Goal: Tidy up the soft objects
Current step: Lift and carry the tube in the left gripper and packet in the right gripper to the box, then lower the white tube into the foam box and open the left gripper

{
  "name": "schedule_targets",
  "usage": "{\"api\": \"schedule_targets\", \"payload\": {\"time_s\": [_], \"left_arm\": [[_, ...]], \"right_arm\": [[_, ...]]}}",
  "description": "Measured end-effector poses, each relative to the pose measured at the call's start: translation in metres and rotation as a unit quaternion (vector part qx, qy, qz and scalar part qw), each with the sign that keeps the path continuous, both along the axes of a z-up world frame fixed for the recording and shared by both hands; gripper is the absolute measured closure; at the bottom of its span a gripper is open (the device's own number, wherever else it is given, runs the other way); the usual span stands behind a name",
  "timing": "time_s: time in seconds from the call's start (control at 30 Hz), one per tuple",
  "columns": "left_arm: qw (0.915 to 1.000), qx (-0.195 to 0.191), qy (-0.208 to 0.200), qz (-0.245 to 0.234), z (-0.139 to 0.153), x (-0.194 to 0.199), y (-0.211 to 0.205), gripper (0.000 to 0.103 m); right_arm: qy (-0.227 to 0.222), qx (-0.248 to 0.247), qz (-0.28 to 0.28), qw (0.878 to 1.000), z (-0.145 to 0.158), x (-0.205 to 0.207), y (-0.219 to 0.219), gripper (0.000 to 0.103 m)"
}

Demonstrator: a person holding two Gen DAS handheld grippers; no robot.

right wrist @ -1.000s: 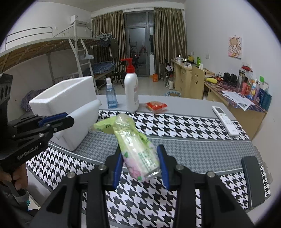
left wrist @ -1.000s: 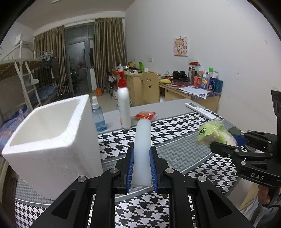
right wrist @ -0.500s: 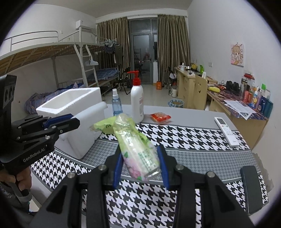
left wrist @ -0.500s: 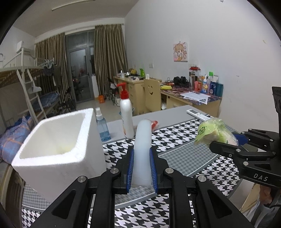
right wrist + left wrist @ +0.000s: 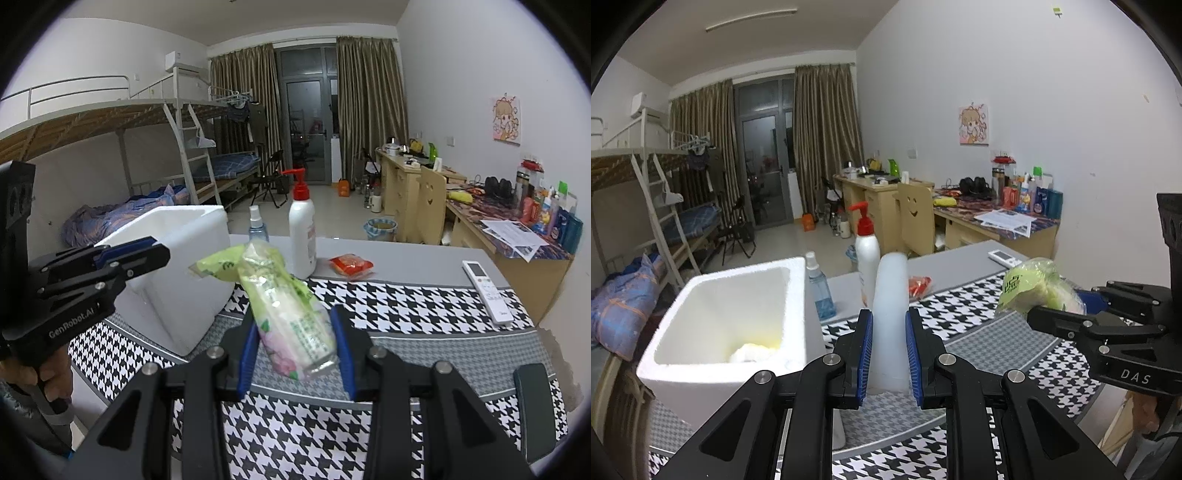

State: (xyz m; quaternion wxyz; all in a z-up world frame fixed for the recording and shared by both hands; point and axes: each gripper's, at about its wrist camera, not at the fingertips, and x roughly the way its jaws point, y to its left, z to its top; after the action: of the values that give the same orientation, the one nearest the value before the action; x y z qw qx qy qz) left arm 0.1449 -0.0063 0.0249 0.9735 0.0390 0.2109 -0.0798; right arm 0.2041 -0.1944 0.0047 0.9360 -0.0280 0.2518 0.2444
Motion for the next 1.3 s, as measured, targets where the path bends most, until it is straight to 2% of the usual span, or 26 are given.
{"api": "schedule_targets", "payload": {"time_s": [0.3,0.8,1.3], "left_arm": [[0.9998,-0.002,-0.014,0.011,0.011,0.001,0.007,0.084],[0.9951,-0.005,-0.053,0.083,0.028,-0.003,0.033,0.084],[0.9883,-0.007,-0.056,0.142,0.031,0.006,0.064,0.084]], "right_arm": [[-0.005,0.017,0.001,1.0,0.012,0.004,0.007,0.061],[-0.02,0.026,0.024,0.999,0.026,0.008,0.035,0.061],[-0.012,0.029,0.064,0.997,0.03,0.026,0.071,0.061]]}}
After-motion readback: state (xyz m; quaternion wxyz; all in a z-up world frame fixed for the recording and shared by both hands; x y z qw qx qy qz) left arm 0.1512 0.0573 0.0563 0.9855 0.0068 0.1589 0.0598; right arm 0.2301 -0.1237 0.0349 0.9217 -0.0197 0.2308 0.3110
